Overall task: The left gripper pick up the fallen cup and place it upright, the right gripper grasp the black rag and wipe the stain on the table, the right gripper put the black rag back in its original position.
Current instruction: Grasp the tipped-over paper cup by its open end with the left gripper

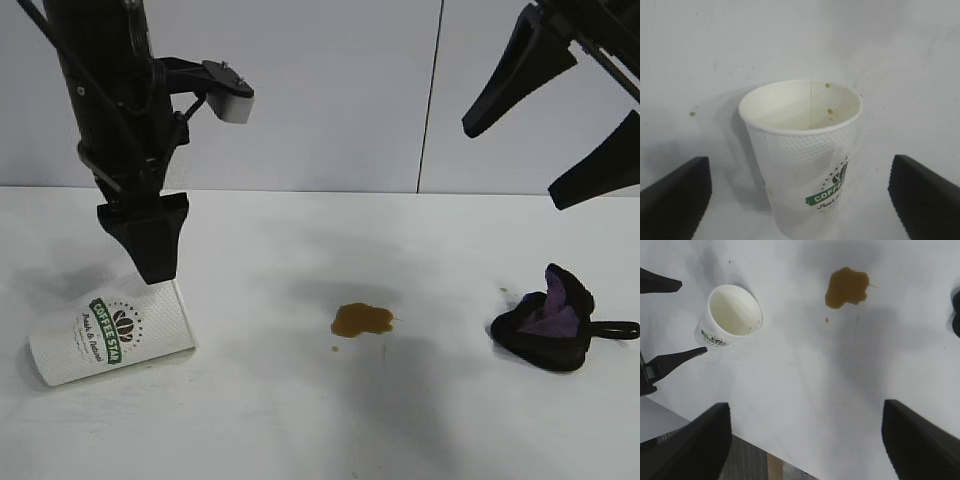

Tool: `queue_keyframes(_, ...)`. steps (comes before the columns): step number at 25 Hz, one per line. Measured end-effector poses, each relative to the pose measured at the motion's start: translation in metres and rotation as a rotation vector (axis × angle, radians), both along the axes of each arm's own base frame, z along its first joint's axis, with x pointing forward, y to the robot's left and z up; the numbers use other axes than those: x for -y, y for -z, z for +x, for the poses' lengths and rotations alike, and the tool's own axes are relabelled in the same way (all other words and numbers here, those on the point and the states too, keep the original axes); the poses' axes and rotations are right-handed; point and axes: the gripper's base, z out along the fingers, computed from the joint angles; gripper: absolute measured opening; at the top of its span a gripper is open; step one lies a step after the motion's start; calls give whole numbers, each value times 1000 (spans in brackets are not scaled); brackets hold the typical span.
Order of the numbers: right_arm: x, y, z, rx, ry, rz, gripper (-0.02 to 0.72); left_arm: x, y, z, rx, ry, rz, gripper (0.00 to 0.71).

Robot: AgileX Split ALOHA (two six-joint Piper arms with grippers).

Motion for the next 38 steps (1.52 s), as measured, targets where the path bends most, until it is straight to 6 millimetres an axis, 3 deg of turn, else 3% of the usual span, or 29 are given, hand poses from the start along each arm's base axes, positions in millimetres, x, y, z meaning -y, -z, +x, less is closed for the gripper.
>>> queue_keyframes(17, 0, 0, 0, 1, 1, 0, 566, 1, 2, 1, 2, -27, -6, 694)
queue_keyframes(23, 0, 0, 0, 1, 1, 0, 566, 3, 27, 5, -53, -42, 24, 694)
queue_keyframes(38, 0, 0, 0, 1, 1, 0, 566, 7, 69, 12, -85, -28, 46, 694)
